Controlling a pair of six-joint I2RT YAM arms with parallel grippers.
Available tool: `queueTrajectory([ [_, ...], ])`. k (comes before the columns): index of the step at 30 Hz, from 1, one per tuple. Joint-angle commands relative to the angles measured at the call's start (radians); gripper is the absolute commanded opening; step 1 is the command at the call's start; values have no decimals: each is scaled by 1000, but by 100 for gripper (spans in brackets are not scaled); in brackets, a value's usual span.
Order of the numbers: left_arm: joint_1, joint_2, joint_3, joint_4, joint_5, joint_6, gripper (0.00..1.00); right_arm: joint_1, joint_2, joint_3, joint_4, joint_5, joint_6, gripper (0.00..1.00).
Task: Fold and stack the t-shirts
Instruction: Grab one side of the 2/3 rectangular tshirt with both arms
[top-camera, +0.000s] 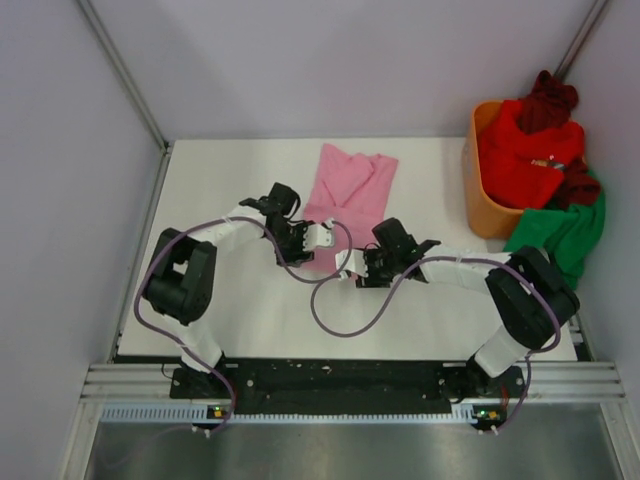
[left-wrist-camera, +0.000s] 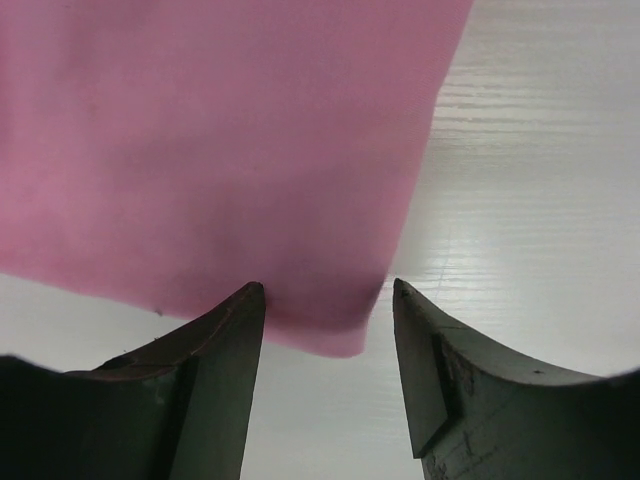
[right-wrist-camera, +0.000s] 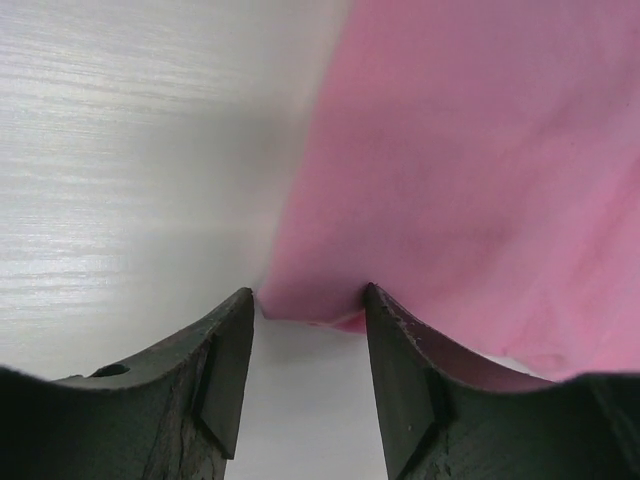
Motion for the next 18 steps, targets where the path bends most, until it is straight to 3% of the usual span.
queueTrajectory([
  [1,-24,21,-41,-30,-42,73,58,37,27,24,-10,13,-24,47],
  [5,-24,25,-49,-93,-35,101,58,53,39,29,-18,25,-24,39],
  [7,-25,25,-61,-75,-50,96,55,54,36,24,-18,31,-22,17],
  [8,-24,27,-67,-58,-65,81,49,54,34,24,-24,36,-21,9],
  [10,-25,31,-64,-44,-82,49,21,54,19,22,-42,45,-22,1],
  [12,-25,18,-61,-53,-90,21,0,54,-8,22,-70,42,-21,0],
  [18,-39,-194,-147,-149,-75,-36,0,117,-192,30,-272,24,21,0],
])
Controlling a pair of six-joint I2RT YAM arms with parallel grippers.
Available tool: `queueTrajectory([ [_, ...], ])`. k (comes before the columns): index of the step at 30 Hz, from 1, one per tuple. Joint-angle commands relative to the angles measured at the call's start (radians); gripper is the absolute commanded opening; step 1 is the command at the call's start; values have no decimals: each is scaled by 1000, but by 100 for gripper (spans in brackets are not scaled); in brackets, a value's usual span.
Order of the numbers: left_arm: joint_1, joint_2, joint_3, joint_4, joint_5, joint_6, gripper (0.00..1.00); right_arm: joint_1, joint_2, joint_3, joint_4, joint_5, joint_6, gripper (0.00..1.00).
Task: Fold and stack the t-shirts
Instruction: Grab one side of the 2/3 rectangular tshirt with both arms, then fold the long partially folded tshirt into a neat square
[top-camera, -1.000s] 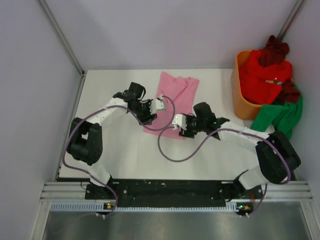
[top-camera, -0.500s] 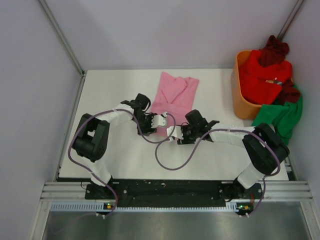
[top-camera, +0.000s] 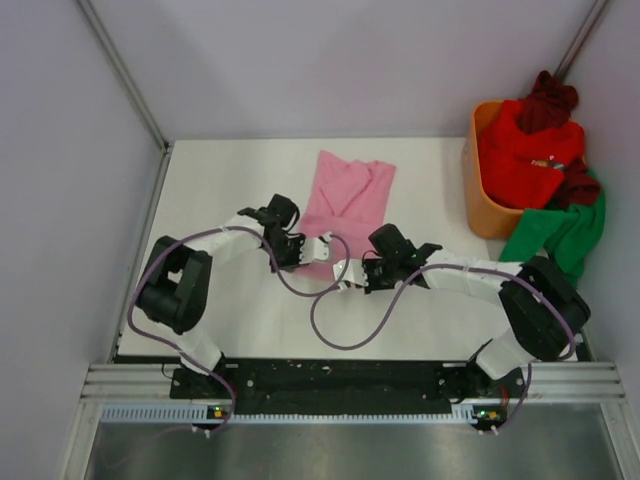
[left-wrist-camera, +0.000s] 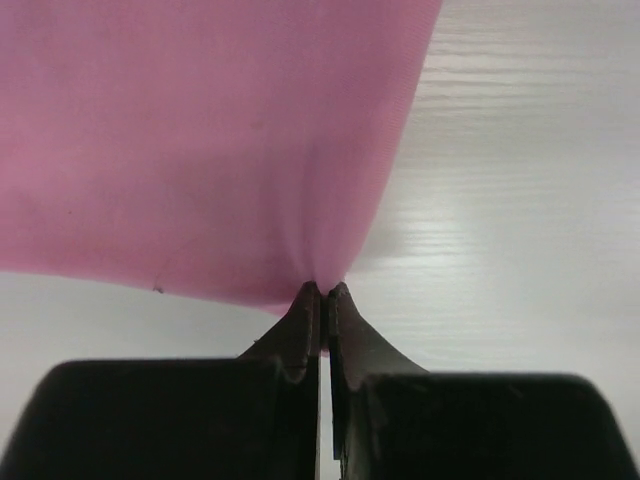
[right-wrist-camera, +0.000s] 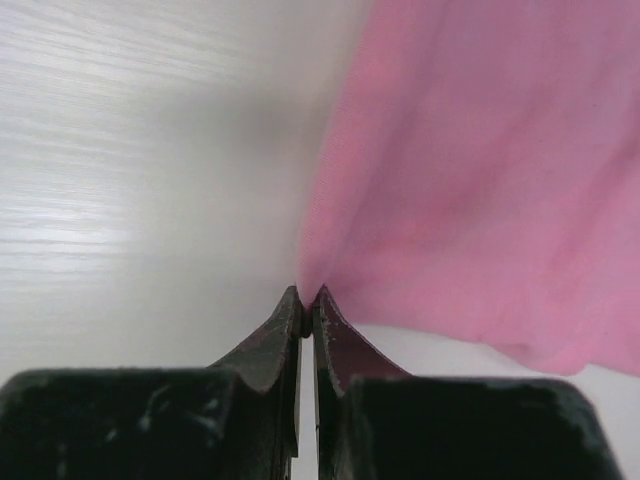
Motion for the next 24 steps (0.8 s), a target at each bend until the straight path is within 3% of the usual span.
queueTrajectory([
  [1,-14,-213,-77,-157,8,-49,0,76,-190,29,-228,-27,62,0],
  [5,-15,-351,-47,-333,80,-101,0,105,-354,29,-348,-110,142,0],
  [11,-17,-397,117,-495,103,-208,0,99,-491,60,-416,-220,229,0],
  [15,-15,-361,237,-445,76,-288,0,-18,-439,121,-398,-301,281,0],
  [19,-11,-281,323,-250,-54,-401,0,-163,-333,199,-346,-295,335,0],
  [24,5,-54,528,-161,-127,-463,0,-323,-171,301,-218,-268,459,0],
])
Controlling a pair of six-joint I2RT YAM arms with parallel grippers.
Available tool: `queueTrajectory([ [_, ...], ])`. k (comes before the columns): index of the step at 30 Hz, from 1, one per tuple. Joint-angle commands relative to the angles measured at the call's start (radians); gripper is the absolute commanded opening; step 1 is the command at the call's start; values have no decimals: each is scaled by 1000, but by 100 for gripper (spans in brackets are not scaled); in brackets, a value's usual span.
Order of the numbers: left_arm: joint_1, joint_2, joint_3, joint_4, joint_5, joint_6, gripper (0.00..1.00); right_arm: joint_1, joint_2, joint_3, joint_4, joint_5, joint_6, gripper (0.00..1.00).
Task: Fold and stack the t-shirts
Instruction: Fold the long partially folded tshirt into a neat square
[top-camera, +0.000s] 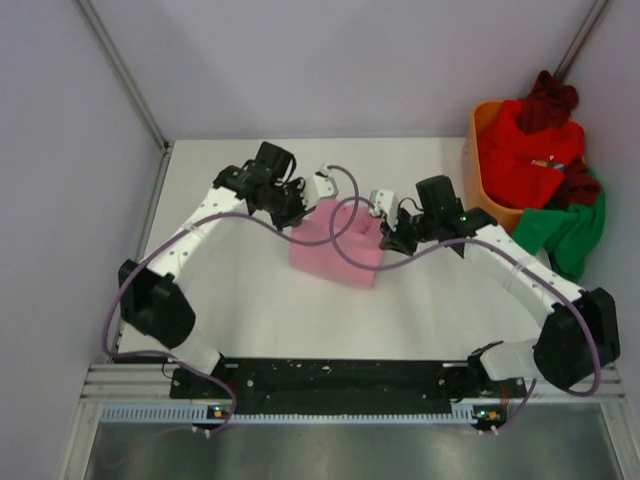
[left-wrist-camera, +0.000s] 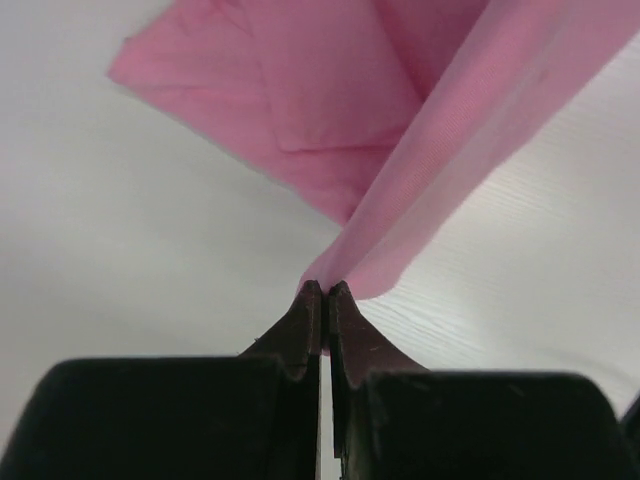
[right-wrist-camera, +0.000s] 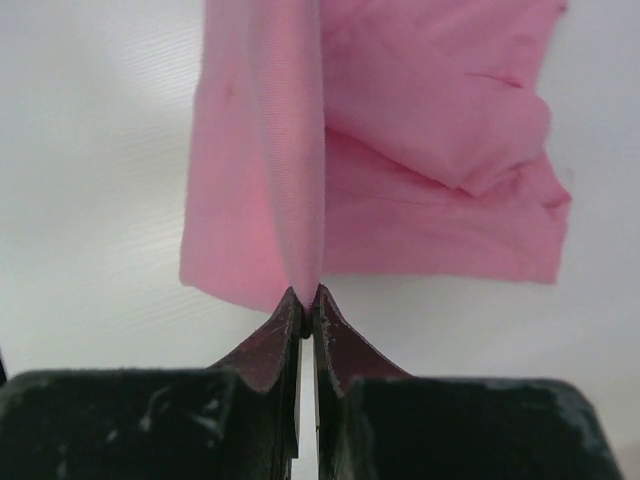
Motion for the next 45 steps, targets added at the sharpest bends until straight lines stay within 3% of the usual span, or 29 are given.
queueTrajectory([
  [1,26,204,205,123,-111,-105,0,-111,123,99,124,8,130,0],
  [8,55,553,606,73,-223,-177,0,-203,361,219,225,16,256,0],
  [22,40,754,683,289,-321,-196,0,-268,579,320,256,149,342,0],
  [24,34,771,685,307,-367,-193,9,-268,607,340,259,192,360,2],
  [28,17,806,681,399,-448,-209,46,-271,682,406,268,323,428,20],
  [30,15,829,704,453,-511,-216,59,-274,726,460,262,382,461,24],
  [32,20,861,770,452,-551,-237,67,-275,762,510,239,448,480,24],
  [35,32,866,850,375,-544,-269,69,-275,757,572,175,519,523,24],
  [41,54,638,591,335,-354,-415,67,-258,575,473,132,501,713,39],
  [45,64,524,409,344,-179,-522,67,-225,498,347,141,391,835,48],
])
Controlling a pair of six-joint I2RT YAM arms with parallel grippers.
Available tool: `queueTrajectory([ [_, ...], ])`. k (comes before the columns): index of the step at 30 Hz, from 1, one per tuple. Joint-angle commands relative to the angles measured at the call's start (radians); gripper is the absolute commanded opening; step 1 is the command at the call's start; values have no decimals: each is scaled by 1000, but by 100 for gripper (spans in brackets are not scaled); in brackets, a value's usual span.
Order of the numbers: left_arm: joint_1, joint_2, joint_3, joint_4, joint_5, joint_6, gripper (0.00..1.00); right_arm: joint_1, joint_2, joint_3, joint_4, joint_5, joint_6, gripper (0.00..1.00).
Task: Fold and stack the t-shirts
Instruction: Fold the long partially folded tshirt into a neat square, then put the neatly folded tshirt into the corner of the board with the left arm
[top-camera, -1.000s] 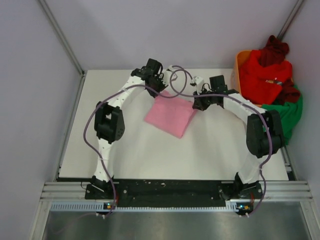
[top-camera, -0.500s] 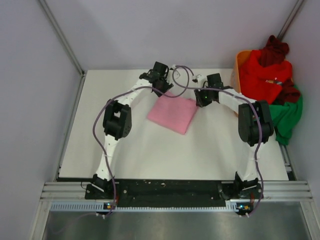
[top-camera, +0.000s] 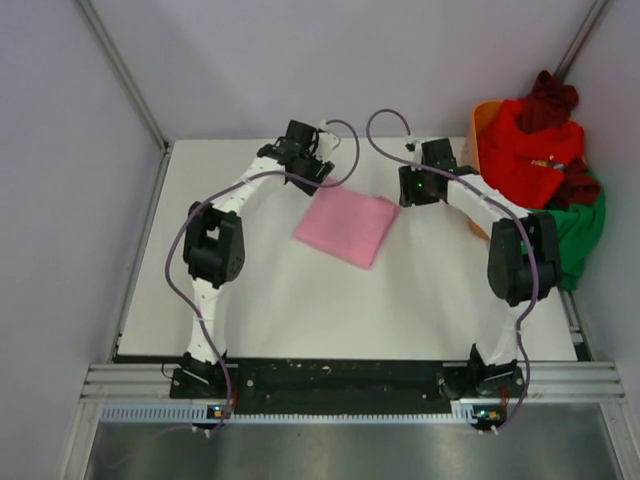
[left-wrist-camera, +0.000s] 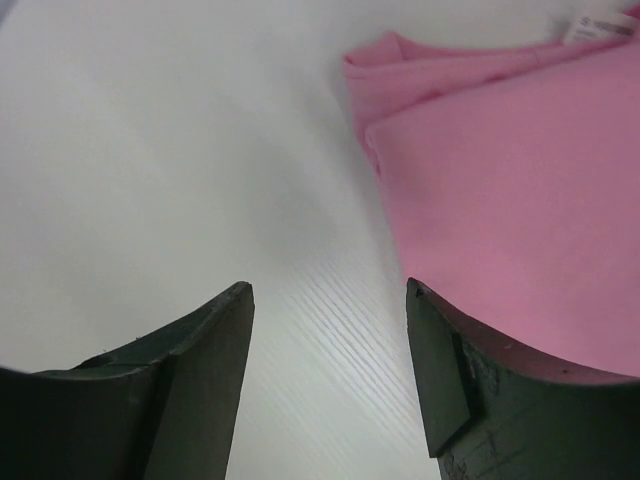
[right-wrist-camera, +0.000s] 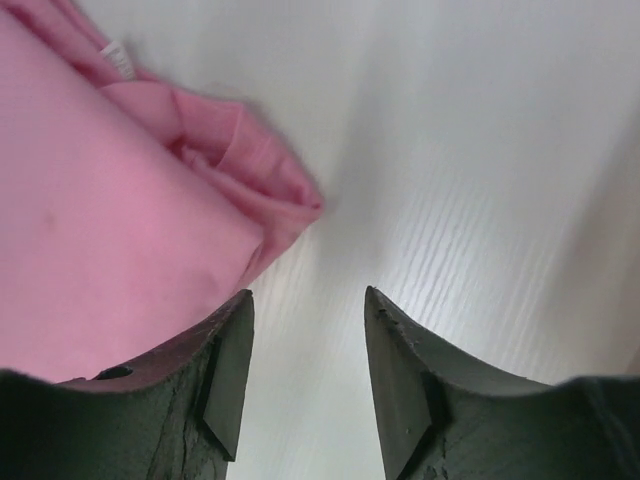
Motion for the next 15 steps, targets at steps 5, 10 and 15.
queueTrajectory([
  [5,27,-148,-187,30,249,-265,68,33,-107,-180,98,-209,337,58],
  [10,55,-79,-193,24,255,-391,65,33,-26,-169,152,-295,395,54],
  [15,78,-28,-236,76,262,-480,57,19,42,-162,198,-319,438,40],
])
